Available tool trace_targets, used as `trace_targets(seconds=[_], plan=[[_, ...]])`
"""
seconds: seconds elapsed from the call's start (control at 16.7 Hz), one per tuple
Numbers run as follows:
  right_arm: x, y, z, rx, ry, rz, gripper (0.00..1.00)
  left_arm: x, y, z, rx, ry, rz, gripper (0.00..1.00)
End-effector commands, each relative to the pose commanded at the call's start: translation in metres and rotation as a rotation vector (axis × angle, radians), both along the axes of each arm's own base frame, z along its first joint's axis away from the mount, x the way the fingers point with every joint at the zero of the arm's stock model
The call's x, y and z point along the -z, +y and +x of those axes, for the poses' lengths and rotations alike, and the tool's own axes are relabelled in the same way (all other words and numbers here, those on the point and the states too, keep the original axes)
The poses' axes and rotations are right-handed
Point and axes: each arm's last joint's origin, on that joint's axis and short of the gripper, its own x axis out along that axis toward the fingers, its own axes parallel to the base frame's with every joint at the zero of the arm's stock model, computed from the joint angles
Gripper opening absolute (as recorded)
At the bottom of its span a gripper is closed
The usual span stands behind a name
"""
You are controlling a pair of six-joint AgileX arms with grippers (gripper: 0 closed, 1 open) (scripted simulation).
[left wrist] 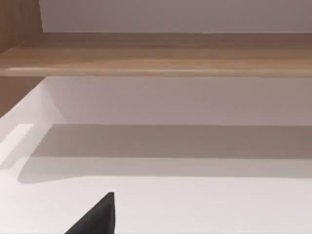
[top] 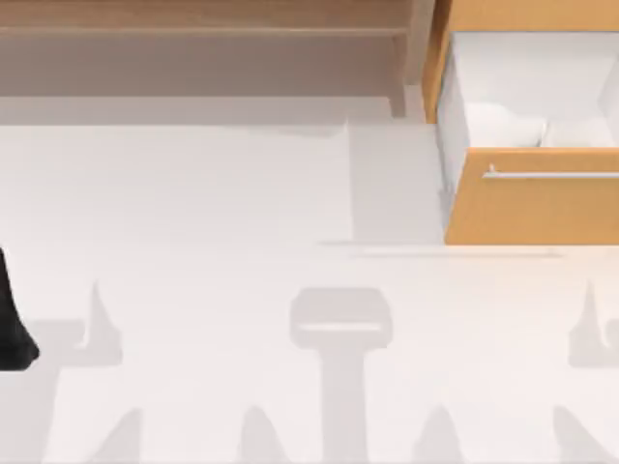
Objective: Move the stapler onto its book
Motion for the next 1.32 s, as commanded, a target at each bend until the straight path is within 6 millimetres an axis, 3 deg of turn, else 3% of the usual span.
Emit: trace_targets(seconds=[0.18, 0.36, 0.66, 0.84, 1.02, 1.14, 1.32], plan=[[-0.002, 0.000, 0.000, -0.001, 0.007, 0.002, 1.00, 0.000, 0.000, 0.000, 0.000, 0.000, 0.000, 1.00], [-0.018, 0.001, 0.001, -0.008, 0.068, 0.021, 1.00, 0.000, 0.000, 0.000, 0.000, 0.000, 0.000, 1.00], [-0.084, 0.005, 0.024, -0.015, 0.284, 0.084, 1.00, 0.000, 0.000, 0.000, 0.000, 0.000, 0.000, 1.00], [-0.130, 0.010, 0.068, -0.004, 0.471, 0.129, 1.00, 0.000, 0.000, 0.000, 0.000, 0.000, 0.000, 1.00], [-0.156, 0.019, 0.132, 0.022, 0.681, 0.169, 1.00, 0.000, 0.000, 0.000, 0.000, 0.000, 0.000, 1.00], [-0.158, 0.027, 0.177, 0.048, 0.821, 0.191, 1.00, 0.000, 0.000, 0.000, 0.000, 0.000, 0.000, 1.00], [-0.144, 0.039, 0.242, 0.094, 1.019, 0.216, 1.00, 0.000, 0.000, 0.000, 0.000, 0.000, 0.000, 1.00]])
